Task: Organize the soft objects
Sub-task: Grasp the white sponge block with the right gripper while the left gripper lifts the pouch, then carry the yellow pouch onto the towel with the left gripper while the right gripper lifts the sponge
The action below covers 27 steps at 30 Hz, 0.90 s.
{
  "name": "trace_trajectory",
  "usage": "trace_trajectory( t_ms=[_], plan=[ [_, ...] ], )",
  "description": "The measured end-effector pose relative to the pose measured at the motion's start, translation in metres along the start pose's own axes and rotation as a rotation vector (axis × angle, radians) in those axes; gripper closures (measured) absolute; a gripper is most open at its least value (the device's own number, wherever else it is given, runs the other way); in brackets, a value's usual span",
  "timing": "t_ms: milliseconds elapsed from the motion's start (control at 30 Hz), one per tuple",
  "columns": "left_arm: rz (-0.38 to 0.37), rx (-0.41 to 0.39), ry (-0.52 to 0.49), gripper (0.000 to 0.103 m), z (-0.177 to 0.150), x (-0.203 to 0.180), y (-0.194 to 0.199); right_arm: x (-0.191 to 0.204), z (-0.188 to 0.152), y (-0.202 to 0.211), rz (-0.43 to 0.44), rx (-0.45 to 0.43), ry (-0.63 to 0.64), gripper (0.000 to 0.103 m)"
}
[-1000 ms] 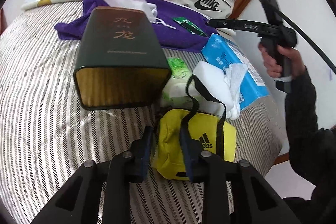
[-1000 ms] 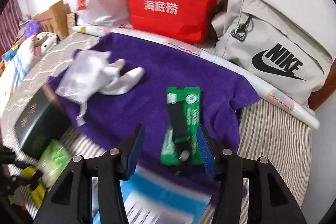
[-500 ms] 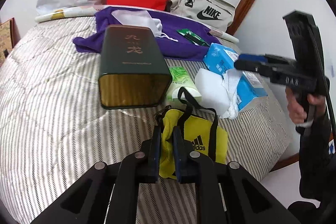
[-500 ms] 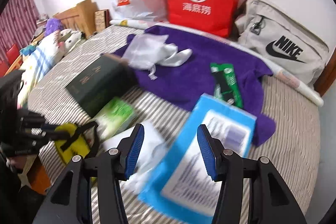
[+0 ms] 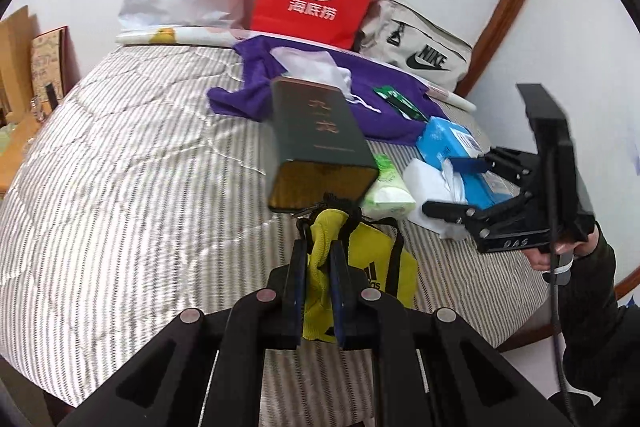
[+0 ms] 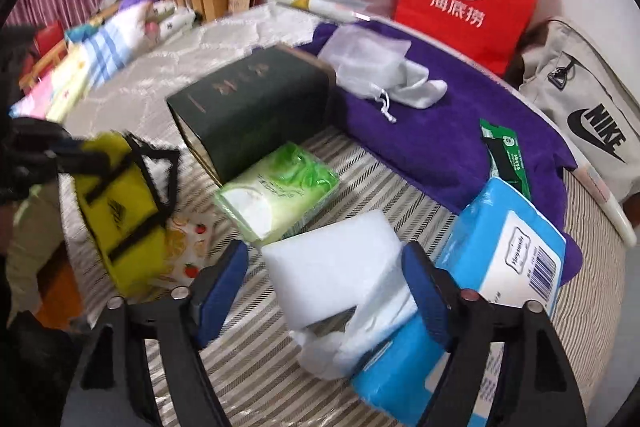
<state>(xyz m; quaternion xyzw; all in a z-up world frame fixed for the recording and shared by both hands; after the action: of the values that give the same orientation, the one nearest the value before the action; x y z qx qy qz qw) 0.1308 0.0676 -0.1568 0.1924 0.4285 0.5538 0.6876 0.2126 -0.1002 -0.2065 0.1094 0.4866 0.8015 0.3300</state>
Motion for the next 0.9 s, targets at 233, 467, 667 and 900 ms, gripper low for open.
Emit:
trace_trajectory(
  t_ms=[233,467,667,900],
  plan=[
    [-0.004,-0.032,0.017,0.092,0.011,0.007,0.012,0.008,-0.002,-0.025,-0.076,0.096,0.104,0.015],
    [-0.015,-0.069,0.050,0.092,0.024,0.015,0.024,-0.002,0.006,-0.007,-0.035,0.009,0.034,0.044],
    [-0.026,-0.089,0.051,0.092,0.037,0.014,0.030,-0.011,0.003,0.016,0.019,-0.086,-0.073,0.058],
    [-0.045,-0.109,0.067,0.092,0.057,0.012,0.032,-0.010,0.008,0.033,0.064,-0.154,-0.124,0.061]
  ],
)
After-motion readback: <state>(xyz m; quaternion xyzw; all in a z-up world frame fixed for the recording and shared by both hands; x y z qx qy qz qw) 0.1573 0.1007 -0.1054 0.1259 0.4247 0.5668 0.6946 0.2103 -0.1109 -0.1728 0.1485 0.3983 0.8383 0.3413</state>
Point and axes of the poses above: each gripper's, at about its wrist camera, not at the fingertips, and y roughly against the way its jaws point, x to its left, z to its top, the point moved 6 cm from there along -y, roughly the way its jaws point, and after that the axes turned 8 degrees about y, right-handed, at the moved point
